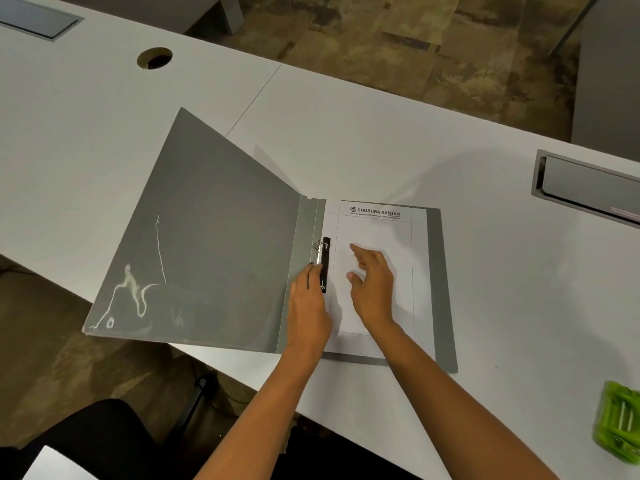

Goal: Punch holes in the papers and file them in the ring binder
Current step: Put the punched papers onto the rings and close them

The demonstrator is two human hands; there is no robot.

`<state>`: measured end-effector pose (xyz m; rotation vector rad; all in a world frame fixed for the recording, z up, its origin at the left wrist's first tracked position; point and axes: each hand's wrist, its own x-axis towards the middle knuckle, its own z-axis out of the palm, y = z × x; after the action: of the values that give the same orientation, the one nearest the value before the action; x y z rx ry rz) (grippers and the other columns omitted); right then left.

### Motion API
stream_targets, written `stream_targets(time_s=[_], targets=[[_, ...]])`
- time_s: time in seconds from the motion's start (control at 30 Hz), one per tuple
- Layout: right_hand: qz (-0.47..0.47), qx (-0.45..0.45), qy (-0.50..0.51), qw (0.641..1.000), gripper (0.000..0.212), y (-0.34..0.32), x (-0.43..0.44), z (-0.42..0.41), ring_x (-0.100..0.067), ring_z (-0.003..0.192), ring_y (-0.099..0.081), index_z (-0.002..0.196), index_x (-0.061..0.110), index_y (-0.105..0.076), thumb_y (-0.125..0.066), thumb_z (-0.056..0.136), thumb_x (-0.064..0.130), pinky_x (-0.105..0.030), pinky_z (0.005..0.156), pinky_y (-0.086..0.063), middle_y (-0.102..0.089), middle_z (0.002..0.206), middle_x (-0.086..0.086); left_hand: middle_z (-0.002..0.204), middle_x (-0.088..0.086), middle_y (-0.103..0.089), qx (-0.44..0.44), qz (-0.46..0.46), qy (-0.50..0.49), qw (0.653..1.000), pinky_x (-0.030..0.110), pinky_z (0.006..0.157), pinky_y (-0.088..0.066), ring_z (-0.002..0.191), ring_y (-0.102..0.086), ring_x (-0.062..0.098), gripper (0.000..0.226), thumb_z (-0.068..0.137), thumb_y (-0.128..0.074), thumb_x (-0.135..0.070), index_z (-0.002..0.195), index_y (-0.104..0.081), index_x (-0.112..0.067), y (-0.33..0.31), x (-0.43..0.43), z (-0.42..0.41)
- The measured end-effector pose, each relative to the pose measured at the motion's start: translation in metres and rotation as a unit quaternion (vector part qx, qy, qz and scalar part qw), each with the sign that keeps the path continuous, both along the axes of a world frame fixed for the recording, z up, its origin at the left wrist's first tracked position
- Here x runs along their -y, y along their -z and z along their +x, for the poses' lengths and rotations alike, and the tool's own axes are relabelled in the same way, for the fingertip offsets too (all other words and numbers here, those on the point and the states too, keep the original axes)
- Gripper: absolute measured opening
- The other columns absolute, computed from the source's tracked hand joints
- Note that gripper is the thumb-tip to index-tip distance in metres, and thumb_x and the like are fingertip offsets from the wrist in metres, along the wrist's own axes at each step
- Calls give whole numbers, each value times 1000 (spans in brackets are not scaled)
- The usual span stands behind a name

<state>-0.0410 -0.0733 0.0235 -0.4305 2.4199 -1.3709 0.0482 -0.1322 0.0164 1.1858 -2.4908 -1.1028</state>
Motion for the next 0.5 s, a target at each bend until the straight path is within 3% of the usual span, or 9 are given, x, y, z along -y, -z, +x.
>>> stream_targets(time_s=[0.1, 0.17, 0.33, 0.4, 0.47, 0.5], targets=[[47, -69, -67, 994, 41, 10, -12, 6, -19, 118, -51, 126, 11, -56, -53, 88, -5, -14, 99, -36, -53, 127, -8, 138, 12, -48, -16, -47, 37, 998, 30, 107, -35, 126, -44, 26, 54, 86, -58, 2, 138, -43, -6, -4, 7, -3], [68, -87, -143, 984, 46, 14, -14, 7, -19, 124, -44, 129, 13, -52, -47, 88, -5, -11, 99, -28, -48, 134, -7, 136, 14, -50, 0, -53, 55, 997, 33, 106, -37, 124, -48, 27, 48, 90, -57, -4, 136, -45, -4, -4, 11, -5], [87, -153, -226, 958, 46, 12, -8, 12, -25, 131, -36, 131, 7, -50, -47, 86, -3, -33, 111, -29, -45, 139, -13, 140, 12, -48, 38, -77, 93, 992, 31, 106, -37, 127, -47, 25, 46, 95, -51, -13, 139, -41, -7, -1, 15, -5], [115, -144, -219, 958, 39, 12, -7, 16, -26, 130, -38, 130, 7, -50, -40, 95, 17, -38, 111, -32, -46, 138, -14, 142, 12, -45, 45, -80, 96, 991, 34, 106, -37, 129, -44, 25, 47, 94, -51, -11, 140, -40, -8, 0, 13, -5], [118, -108, -202, 966, 54, 10, -6, 22, -25, 132, -39, 135, 9, -44, -28, 94, 40, -40, 112, -33, -43, 142, -12, 139, 15, -48, 37, -82, 88, 992, 34, 104, -40, 126, -46, 27, 49, 93, -54, -10, 139, -41, -6, 0, 10, -5], [109, -90, -195, 971, 56, 12, -6, 23, -26, 133, -38, 137, 10, -41, -32, 92, 41, -41, 112, -33, -41, 144, -12, 138, 15, -49, 37, -86, 87, 992, 32, 102, -41, 124, -48, 27, 49, 92, -55, -11, 139, -41, -6, 1, 9, -6]])
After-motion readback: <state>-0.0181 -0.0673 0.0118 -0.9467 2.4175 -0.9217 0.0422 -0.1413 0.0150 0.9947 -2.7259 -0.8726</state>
